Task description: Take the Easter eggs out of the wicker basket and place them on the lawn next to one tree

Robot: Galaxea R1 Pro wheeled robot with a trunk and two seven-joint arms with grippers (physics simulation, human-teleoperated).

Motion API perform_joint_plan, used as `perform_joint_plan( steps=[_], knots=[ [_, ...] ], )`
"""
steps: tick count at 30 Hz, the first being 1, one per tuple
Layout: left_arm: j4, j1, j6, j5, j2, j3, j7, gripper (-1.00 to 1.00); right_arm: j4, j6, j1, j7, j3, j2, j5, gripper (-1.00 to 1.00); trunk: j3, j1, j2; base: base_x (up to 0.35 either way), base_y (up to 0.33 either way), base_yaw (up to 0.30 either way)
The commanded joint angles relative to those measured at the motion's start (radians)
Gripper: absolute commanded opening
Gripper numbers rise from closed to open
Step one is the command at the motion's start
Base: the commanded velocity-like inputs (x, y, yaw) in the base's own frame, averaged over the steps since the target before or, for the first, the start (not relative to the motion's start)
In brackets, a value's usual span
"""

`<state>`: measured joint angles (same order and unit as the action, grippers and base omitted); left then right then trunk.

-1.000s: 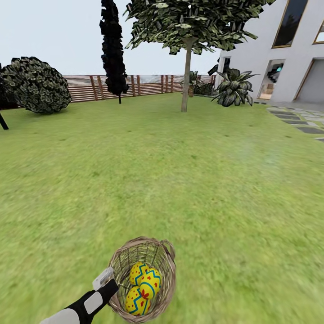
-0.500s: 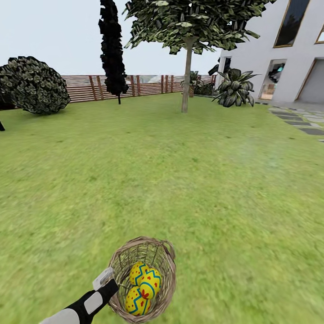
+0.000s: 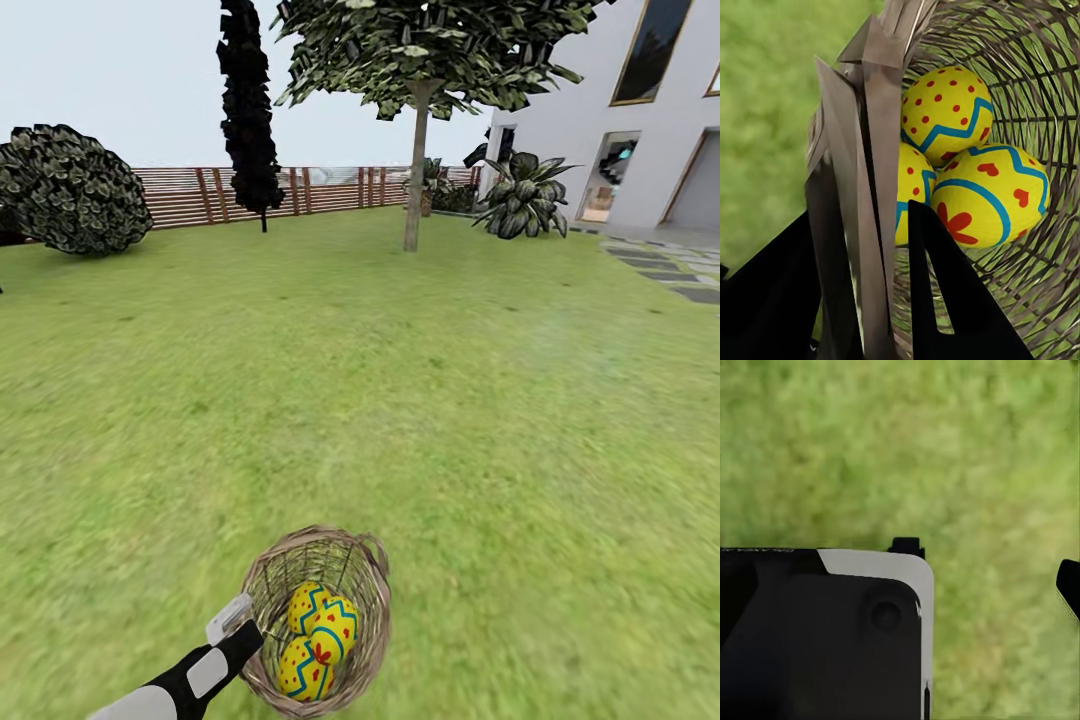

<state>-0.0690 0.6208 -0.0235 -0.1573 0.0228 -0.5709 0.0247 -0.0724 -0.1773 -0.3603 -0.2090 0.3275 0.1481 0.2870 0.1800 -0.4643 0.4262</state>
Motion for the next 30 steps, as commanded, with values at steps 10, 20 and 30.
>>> perform_joint_plan(
  steps=[10,20,30],
  knots=[
    [-0.002,0.000,-0.003,-0.011,0.000,-0.001,0.003,-1.00,-0.004,-0.007,-0.002,-0.001,0.008,0.001,0.007,1.00,0.002,-0.001,0.002,0.340,0.000,0.000],
    [-0.002,0.000,-0.003,-0.011,0.000,-0.001,0.003,-1.00,-0.004,-0.007,-0.002,-0.001,0.008,0.001,0.007,1.00,0.002,-0.001,0.002,0.341,0.000,0.000],
    [-0.002,0.000,-0.003,-0.011,0.000,-0.001,0.003,-1.00,-0.004,-0.007,-0.002,-0.001,0.008,0.001,0.007,1.00,0.002,-0.001,0.002,0.341,0.000,0.000]
  ],
)
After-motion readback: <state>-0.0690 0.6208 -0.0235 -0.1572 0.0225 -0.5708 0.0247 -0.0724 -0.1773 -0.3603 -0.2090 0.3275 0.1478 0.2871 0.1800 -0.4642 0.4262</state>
